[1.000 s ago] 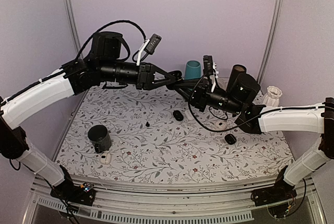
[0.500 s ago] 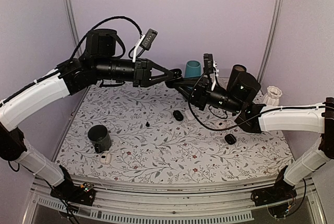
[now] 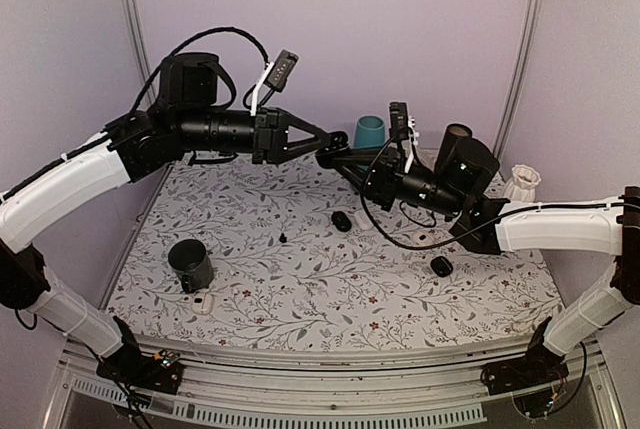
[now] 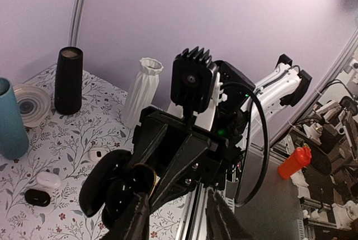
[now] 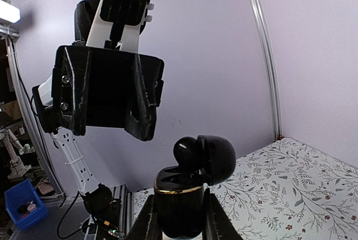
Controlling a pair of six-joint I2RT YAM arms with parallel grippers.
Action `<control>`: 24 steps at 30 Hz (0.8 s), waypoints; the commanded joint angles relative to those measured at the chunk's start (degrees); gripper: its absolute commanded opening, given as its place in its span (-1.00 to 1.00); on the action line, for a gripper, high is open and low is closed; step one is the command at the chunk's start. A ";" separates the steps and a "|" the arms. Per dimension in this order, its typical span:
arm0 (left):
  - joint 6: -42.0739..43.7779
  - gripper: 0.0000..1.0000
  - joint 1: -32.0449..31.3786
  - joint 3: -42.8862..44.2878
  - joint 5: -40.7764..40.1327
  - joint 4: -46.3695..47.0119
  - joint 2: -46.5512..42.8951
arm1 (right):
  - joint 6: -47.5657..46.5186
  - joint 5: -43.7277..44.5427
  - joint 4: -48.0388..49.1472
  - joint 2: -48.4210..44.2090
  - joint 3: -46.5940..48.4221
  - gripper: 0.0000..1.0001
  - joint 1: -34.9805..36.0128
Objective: Insert the wireless bluetooth earbuds into the charging case
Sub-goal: Adjust the left earbud in the left side groove of the charging case.
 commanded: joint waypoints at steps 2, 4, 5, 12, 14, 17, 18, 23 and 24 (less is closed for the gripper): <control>0.47 -0.28 -0.16 3.88 -1.69 -1.84 1.00 | -0.18 3.48 -3.71 -0.78 3.16 -0.95 0.22; 0.27 -0.27 -0.21 4.18 -3.40 -2.24 0.87 | -0.90 5.34 -4.16 -1.13 3.05 -0.95 0.24; 0.23 -0.25 -0.22 4.32 -4.68 -2.47 0.82 | -1.23 6.09 -4.06 -1.25 2.84 -0.94 0.34; 3.30 -0.24 -0.29 7.14 -12.92 -7.55 2.08 | -2.75 5.07 -4.54 -0.13 4.37 -0.95 0.33; 4.79 -0.25 -0.62 9.28 -17.92 -10.87 3.01 | -2.75 5.42 -4.89 -0.12 4.63 -0.95 0.31; 5.96 -0.23 -0.95 10.28 -24.55 -13.46 3.70 | -2.92 6.21 -5.23 -0.08 4.69 -0.95 0.29; 6.09 -0.19 -0.94 10.46 -25.67 -13.98 3.99 | -3.00 6.43 -5.36 -0.01 4.86 -0.95 0.29; 5.93 -0.07 -1.23 11.11 -25.24 -13.50 5.39 | -3.87 7.14 -6.25 0.45 5.58 -0.95 0.66; 5.93 -0.04 -1.38 11.13 -24.82 -12.89 5.45 | -4.00 7.25 -6.36 0.53 5.72 -0.95 0.67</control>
